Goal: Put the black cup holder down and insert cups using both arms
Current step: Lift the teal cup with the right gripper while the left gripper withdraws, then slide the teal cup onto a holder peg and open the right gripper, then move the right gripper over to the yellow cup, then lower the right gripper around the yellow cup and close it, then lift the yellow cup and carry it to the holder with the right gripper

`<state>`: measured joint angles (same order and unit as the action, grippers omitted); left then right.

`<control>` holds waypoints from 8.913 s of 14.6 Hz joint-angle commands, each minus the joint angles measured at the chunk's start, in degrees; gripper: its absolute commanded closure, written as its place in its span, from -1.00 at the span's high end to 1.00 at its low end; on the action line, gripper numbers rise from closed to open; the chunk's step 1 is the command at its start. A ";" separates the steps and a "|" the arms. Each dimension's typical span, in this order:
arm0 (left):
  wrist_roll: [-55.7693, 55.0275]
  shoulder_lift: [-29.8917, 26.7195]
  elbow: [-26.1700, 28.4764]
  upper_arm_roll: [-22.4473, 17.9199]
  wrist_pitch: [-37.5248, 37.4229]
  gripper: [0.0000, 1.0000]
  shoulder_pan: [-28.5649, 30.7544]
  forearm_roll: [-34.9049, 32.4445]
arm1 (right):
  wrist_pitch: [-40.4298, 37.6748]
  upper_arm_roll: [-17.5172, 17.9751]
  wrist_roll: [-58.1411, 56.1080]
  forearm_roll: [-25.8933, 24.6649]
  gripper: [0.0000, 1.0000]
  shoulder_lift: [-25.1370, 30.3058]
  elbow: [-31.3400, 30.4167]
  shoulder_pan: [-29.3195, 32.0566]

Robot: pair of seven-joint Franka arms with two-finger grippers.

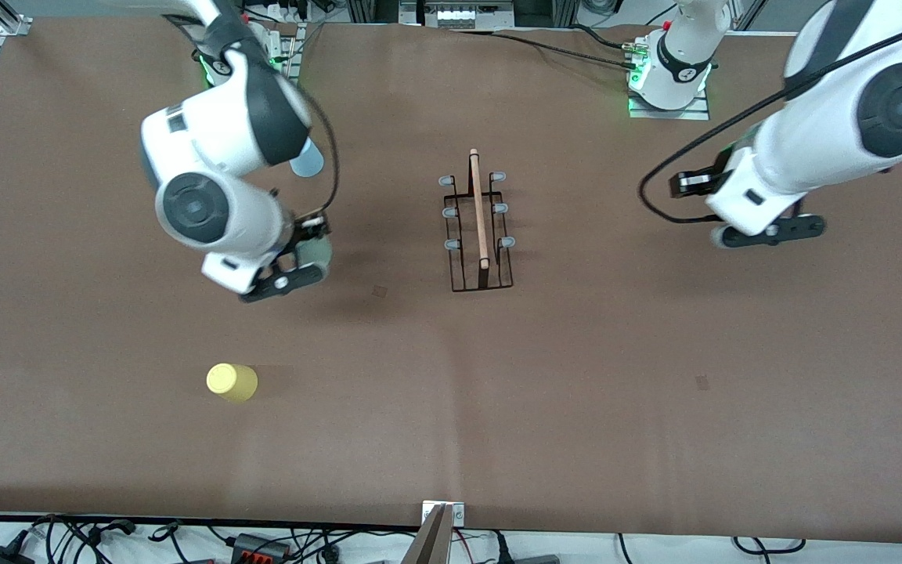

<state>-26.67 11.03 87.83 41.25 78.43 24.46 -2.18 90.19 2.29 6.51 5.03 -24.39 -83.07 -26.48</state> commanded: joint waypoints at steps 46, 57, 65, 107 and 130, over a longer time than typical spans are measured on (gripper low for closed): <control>11.38 -10.15 7.44 -24.90 12.54 1.00 -13.21 0.16 | 7.55 -1.06 13.00 5.34 1.00 -0.76 0.28 -14.76; 11.29 -10.15 7.44 -24.90 12.19 1.00 -13.30 0.16 | 12.80 -11.51 12.22 -6.61 1.00 -2.94 0.98 1.76; 11.38 -10.15 7.44 -24.90 12.19 1.00 -13.21 0.16 | 23.62 -11.96 12.39 -6.36 1.00 -9.88 0.80 10.13; 11.46 -10.06 7.44 -25.08 12.10 1.00 -13.03 0.16 | 40.33 -10.29 -2.99 1.65 0.98 -25.00 7.92 13.65; 11.46 -10.06 7.44 -25.08 12.19 1.00 -13.03 0.16 | 11.53 -5.91 -1.33 1.65 -0.65 -22.20 23.11 12.51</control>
<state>-16.51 1.86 94.55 15.85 90.39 10.73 -2.17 107.82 -5.95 4.65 5.95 -47.02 -64.61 -13.84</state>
